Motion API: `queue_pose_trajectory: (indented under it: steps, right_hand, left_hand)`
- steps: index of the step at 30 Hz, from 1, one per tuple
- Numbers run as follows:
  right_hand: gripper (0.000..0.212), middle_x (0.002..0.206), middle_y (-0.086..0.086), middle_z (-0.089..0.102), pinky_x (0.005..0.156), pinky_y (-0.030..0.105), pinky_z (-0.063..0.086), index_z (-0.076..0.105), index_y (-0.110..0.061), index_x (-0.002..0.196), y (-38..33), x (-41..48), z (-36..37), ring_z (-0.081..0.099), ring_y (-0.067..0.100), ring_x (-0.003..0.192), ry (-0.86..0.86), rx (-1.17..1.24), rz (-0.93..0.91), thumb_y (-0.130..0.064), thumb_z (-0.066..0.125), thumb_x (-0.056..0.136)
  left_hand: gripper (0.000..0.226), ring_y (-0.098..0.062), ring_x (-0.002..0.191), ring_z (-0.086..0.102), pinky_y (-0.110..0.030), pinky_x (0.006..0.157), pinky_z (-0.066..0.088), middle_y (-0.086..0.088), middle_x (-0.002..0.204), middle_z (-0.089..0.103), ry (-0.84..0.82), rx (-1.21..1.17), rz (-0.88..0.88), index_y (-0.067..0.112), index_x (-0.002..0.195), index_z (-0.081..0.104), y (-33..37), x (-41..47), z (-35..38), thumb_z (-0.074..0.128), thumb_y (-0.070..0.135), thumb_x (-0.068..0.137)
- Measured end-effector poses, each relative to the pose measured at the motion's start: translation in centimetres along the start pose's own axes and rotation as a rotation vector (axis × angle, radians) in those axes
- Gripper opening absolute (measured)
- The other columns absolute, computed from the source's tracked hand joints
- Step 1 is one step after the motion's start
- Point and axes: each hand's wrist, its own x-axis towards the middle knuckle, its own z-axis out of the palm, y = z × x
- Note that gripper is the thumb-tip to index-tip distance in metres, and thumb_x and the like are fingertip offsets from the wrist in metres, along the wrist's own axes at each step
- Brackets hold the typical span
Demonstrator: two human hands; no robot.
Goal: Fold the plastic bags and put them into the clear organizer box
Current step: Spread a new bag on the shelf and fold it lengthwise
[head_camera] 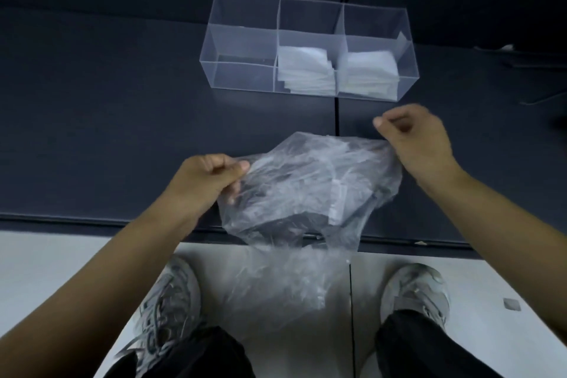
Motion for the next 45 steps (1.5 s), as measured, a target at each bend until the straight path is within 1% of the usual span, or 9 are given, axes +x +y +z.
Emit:
queue_pose_trajectory:
  steps: [3, 7, 13, 17, 22, 31, 37, 42, 45]
  right_hand:
    - [0.021, 0.098, -0.008, 0.045, 0.078, 0.022, 0.045, 0.053, -0.031, 0.097, -0.9, -3.0, -0.2, 0.051, 0.009, 0.081, 0.194, -0.087, -0.23, -0.042, 0.065, 0.084]
    - [0.036, 0.098, -0.022, 0.041, 0.075, 0.013, 0.039, 0.044, -0.044, 0.096, -1.4, -10.2, 2.5, 0.047, -0.002, 0.087, -0.063, -0.072, -0.263, -0.065, 0.061, 0.073]
    - [0.044, 0.105, -0.008, 0.044, 0.088, 0.029, 0.031, 0.053, -0.02, 0.109, 0.6, -11.0, 5.8, 0.045, 0.018, 0.104, -0.044, -0.297, -0.194, -0.035, 0.077, 0.075]
    - [0.014, 0.099, 0.0, 0.055, 0.086, 0.033, 0.038, 0.065, -0.014, 0.096, 1.3, -10.3, 5.9, 0.052, 0.02, 0.095, -0.011, -0.271, -0.302, -0.018, 0.07, 0.084]
    - [0.01, 0.081, -0.008, 0.061, 0.072, 0.015, 0.044, 0.066, -0.019, 0.079, 1.8, -8.9, 4.1, 0.057, 0.007, 0.074, -0.102, 0.035, -0.177, -0.014, 0.068, 0.087]
    - [0.022, 0.088, -0.007, 0.073, 0.072, 0.017, 0.051, 0.071, -0.021, 0.077, -1.6, -6.2, -0.6, 0.065, 0.005, 0.081, -0.132, 0.769, 0.017, -0.012, 0.057, 0.092]
    - [0.02, 0.067, -0.017, 0.05, 0.059, 0.016, 0.039, 0.052, -0.028, 0.081, -2.8, -5.3, -0.9, 0.042, 0.001, 0.062, 0.133, 0.507, -0.216, -0.023, 0.044, 0.098]
    - [0.021, 0.062, -0.013, 0.051, 0.052, 0.017, 0.041, 0.058, -0.029, 0.078, -3.5, -5.1, -0.8, 0.043, 0.005, 0.057, 0.086, 0.446, -0.17, -0.025, 0.05, 0.098]
    - [0.02, 0.061, -0.011, 0.054, 0.054, 0.019, 0.042, 0.061, -0.025, 0.077, -4.3, -5.3, -0.1, 0.046, 0.005, 0.056, -0.08, 0.405, -0.148, -0.022, 0.055, 0.096]
  left_hand:
    - [0.017, -0.006, 0.053, 0.063, -0.014, 0.058, 0.048, 0.0, 0.064, 0.071, -0.031, 0.071, 0.001, 0.016, 0.076, 0.071, -0.5, -0.5, 0.1, 0.069, 0.029, 0.087]
    - [0.054, 0.003, 0.084, 0.063, -0.013, 0.07, 0.042, 0.012, 0.093, 0.069, 0.058, 0.289, 0.091, 0.03, 0.091, 0.065, 0.1, -0.1, -0.5, 0.062, 0.074, 0.06]
    - [0.075, 0.0, 0.127, 0.041, -0.014, 0.099, 0.032, 0.01, 0.145, 0.039, -0.249, 0.363, 0.362, 0.032, 0.145, 0.035, 2.7, 3.5, 3.5, 0.071, 0.043, 0.08]
    - [0.068, 0.002, 0.11, 0.053, -0.002, 0.089, 0.037, 0.01, 0.126, 0.058, -0.444, 0.407, 0.412, 0.027, 0.139, 0.047, 3.1, 4.8, 5.8, 0.078, 0.023, 0.079]
    - [0.003, -0.004, 0.073, 0.065, -0.023, 0.07, 0.054, 0.007, 0.079, 0.072, -0.15, 0.047, 0.333, 0.017, 0.087, 0.072, 1.8, 4.1, 4.4, 0.073, 0.017, 0.084]
    - [0.021, -0.014, 0.077, 0.07, -0.027, 0.068, 0.056, 0.0, 0.083, 0.073, -0.112, -0.574, 0.138, 0.019, 0.076, 0.067, 1.8, 1.3, 0.5, 0.073, 0.039, 0.073]
    - [0.022, -0.012, 0.084, 0.066, -0.023, 0.081, 0.053, 0.002, 0.086, 0.071, -0.123, -0.629, 0.34, 0.019, 0.07, 0.057, 1.9, 0.4, -0.8, 0.064, 0.031, 0.086]
    - [0.031, -0.001, 0.046, 0.051, -0.01, 0.049, 0.042, 0.011, 0.053, 0.056, 0.191, -0.053, 0.252, 0.019, 0.072, 0.054, 1.6, -0.1, -2.6, 0.065, 0.047, 0.083]
    - [0.034, 0.007, 0.073, 0.059, -0.008, 0.065, 0.04, 0.015, 0.084, 0.064, 0.336, 0.326, 0.309, 0.027, 0.097, 0.058, 2.4, -0.3, -3.1, 0.059, 0.057, 0.082]
